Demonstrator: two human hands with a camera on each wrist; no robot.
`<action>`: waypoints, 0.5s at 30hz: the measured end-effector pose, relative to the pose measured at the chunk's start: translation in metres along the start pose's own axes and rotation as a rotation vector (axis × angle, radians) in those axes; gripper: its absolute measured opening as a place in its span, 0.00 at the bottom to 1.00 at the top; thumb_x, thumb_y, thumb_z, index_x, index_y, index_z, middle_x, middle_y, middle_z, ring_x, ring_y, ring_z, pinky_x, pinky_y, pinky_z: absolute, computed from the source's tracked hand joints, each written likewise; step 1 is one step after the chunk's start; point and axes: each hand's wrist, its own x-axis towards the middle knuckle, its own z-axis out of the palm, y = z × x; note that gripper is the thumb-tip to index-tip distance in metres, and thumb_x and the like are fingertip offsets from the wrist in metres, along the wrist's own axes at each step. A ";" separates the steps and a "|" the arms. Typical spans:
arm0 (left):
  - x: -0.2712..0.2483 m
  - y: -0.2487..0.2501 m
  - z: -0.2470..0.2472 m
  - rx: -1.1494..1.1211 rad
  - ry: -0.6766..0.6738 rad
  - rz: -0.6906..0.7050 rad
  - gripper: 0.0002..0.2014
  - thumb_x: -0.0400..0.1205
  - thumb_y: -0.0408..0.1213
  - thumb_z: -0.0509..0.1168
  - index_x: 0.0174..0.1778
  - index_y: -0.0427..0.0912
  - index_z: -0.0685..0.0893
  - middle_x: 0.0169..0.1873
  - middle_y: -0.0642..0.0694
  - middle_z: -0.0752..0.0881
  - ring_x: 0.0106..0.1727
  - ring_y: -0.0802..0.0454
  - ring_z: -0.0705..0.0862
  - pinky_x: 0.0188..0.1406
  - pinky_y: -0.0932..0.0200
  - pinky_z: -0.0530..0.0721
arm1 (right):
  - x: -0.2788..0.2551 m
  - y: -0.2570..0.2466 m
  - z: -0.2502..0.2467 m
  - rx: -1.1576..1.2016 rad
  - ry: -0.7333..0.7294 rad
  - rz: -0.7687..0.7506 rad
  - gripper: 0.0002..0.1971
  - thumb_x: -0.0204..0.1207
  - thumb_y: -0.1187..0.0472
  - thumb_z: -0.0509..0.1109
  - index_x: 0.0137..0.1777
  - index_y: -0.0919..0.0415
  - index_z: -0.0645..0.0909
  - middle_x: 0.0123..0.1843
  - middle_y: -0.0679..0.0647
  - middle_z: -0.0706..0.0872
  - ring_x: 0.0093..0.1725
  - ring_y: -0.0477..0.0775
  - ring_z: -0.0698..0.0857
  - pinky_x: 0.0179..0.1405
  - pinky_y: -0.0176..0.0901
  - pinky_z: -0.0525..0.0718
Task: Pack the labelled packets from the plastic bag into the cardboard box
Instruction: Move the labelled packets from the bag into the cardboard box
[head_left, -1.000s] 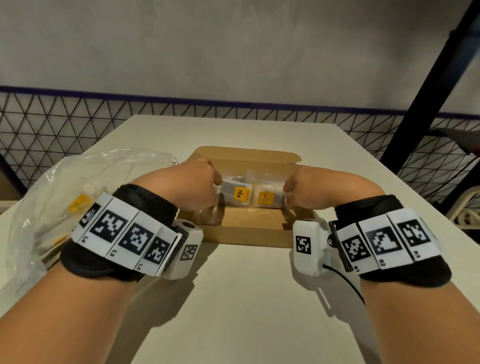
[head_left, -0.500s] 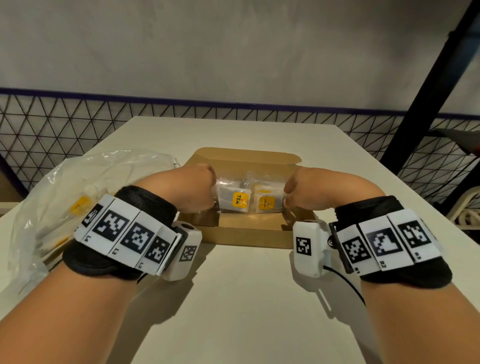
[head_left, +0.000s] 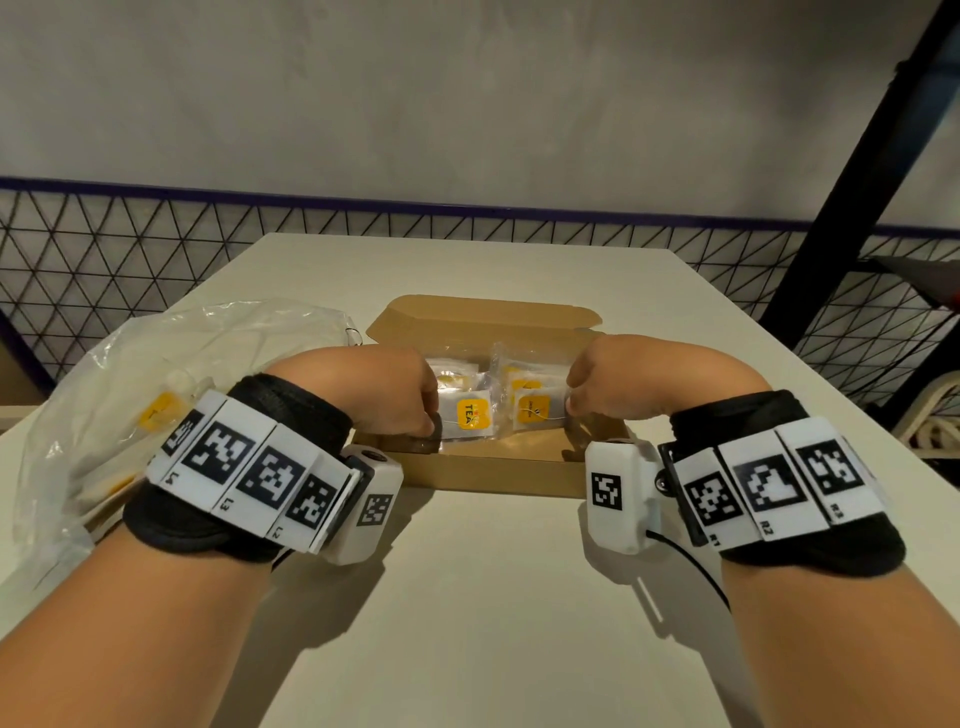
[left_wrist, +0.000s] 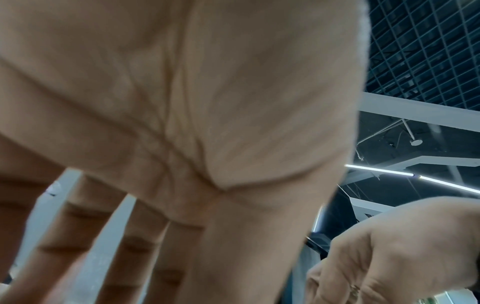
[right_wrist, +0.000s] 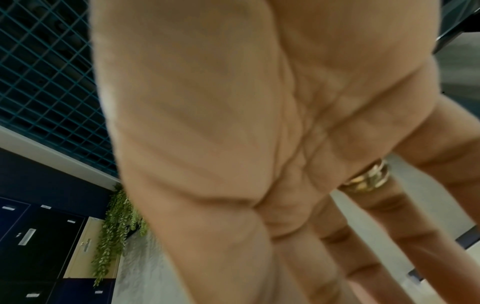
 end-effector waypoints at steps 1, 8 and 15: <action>0.000 0.000 0.000 0.003 -0.011 0.003 0.13 0.80 0.43 0.63 0.60 0.50 0.83 0.61 0.52 0.80 0.57 0.53 0.79 0.57 0.60 0.79 | 0.000 0.000 0.000 -0.006 -0.003 -0.002 0.13 0.78 0.57 0.63 0.54 0.64 0.84 0.49 0.57 0.85 0.48 0.56 0.81 0.38 0.40 0.75; -0.002 0.001 -0.002 0.004 -0.088 0.001 0.13 0.79 0.43 0.64 0.59 0.52 0.84 0.53 0.52 0.83 0.46 0.56 0.81 0.36 0.67 0.75 | 0.002 -0.001 0.000 -0.035 -0.013 -0.007 0.13 0.79 0.57 0.64 0.56 0.63 0.84 0.48 0.56 0.84 0.46 0.54 0.79 0.35 0.37 0.73; -0.004 0.003 -0.003 -0.003 -0.071 0.023 0.14 0.79 0.43 0.64 0.60 0.52 0.82 0.59 0.53 0.80 0.55 0.54 0.79 0.51 0.62 0.78 | 0.003 0.000 0.001 -0.037 -0.008 -0.005 0.13 0.79 0.57 0.64 0.55 0.64 0.83 0.46 0.56 0.83 0.45 0.54 0.79 0.32 0.35 0.72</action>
